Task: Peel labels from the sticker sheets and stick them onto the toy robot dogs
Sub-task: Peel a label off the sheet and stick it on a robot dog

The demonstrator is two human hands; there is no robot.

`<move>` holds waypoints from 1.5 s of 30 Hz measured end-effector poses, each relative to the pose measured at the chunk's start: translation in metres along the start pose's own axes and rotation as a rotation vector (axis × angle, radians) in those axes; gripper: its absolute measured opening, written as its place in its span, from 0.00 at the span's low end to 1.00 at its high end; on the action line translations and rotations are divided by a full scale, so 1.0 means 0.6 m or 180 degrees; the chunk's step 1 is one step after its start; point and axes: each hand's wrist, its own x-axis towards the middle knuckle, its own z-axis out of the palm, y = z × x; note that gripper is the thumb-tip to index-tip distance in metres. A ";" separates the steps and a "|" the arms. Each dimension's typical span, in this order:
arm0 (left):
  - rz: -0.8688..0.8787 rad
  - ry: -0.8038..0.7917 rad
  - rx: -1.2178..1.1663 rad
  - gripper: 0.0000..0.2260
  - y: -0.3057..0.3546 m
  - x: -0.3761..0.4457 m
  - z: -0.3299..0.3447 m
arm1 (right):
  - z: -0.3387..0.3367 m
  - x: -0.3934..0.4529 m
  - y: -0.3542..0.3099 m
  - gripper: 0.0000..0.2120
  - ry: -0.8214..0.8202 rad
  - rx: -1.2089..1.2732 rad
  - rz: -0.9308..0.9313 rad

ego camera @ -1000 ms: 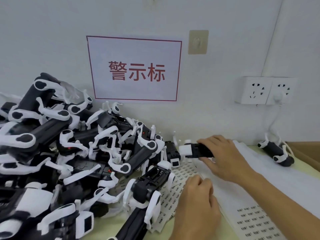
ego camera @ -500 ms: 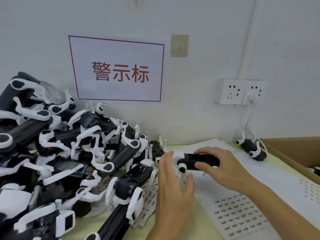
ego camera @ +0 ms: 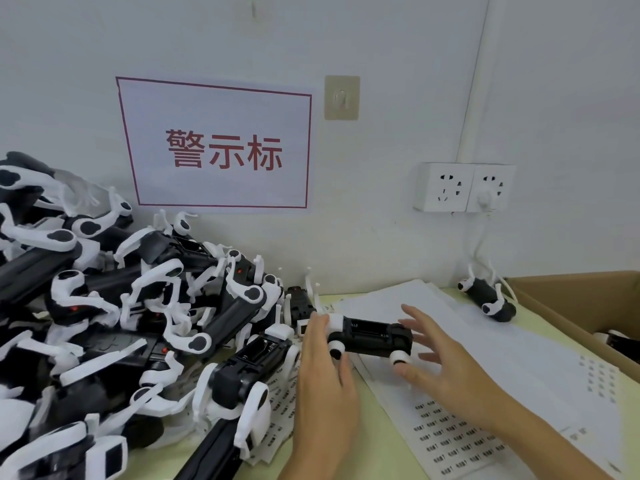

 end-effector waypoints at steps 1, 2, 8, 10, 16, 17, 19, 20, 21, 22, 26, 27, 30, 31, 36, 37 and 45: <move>-0.0043 -0.0059 0.0022 0.25 0.000 0.001 0.000 | 0.001 -0.008 0.001 0.34 0.0031 -0.0008 -0.0024; -0.0078 -0.0114 0.0052 0.26 0.000 0.001 -0.001 | 0.002 -0.015 0.001 0.33 0.0086 -0.0005 -0.0048; 0.0122 0.0095 0.0231 0.20 0.005 0.002 0.001 | 0.024 -0.044 -0.012 0.30 0.0566 0.0116 0.0017; 0.0303 0.0004 0.0363 0.16 0.005 -0.001 0.003 | 0.034 -0.042 -0.014 0.29 0.0714 0.0216 0.0168; 0.0469 -0.0584 0.0595 0.24 0.008 -0.011 0.004 | 0.027 -0.043 -0.027 0.21 0.0546 0.0467 0.0326; 0.0443 -0.0597 0.0635 0.25 0.008 -0.011 0.003 | 0.014 -0.043 -0.026 0.19 0.0577 0.0357 0.0345; 0.0492 -0.0582 0.0706 0.26 0.009 -0.011 0.003 | -0.021 -0.041 -0.021 0.13 0.0638 -0.0002 0.0409; 0.0614 -0.0551 0.0783 0.25 0.010 -0.012 0.004 | -0.040 -0.040 -0.017 0.12 0.0676 -0.0215 0.0447; 0.0782 -0.0509 0.0885 0.23 0.010 -0.014 0.005 | -0.059 -0.042 -0.011 0.12 0.0739 -0.0417 0.0511; 0.0970 -0.0476 0.1001 0.21 0.011 -0.017 0.006 | -0.076 -0.046 -0.004 0.12 0.0822 -0.0589 0.0623; 0.2036 -0.0828 0.1526 0.15 0.034 -0.033 0.009 | -0.118 -0.079 0.030 0.24 0.0720 -0.1987 0.1471; 0.2300 -0.0928 0.1606 0.14 0.039 -0.037 0.015 | -0.120 -0.087 0.037 0.26 0.0561 -0.2276 0.1668; 0.2109 -0.1521 0.1424 0.14 0.071 -0.046 0.040 | -0.119 -0.099 0.051 0.29 0.0234 -0.2572 0.2058; 0.1806 -0.1837 0.1365 0.17 0.081 -0.048 0.054 | -0.118 -0.099 0.053 0.28 0.0193 -0.2605 0.2097; 0.1111 -0.2765 0.1666 0.35 0.068 -0.049 0.111 | -0.123 -0.100 0.048 0.23 0.0432 -0.2537 0.2054; 0.1154 -0.2619 0.1651 0.34 0.064 -0.047 0.115 | -0.124 -0.100 0.047 0.23 0.0480 -0.2550 0.2037; 0.1221 -0.2294 0.1554 0.27 0.056 -0.043 0.118 | -0.136 -0.096 0.042 0.20 0.0652 -0.1915 0.2065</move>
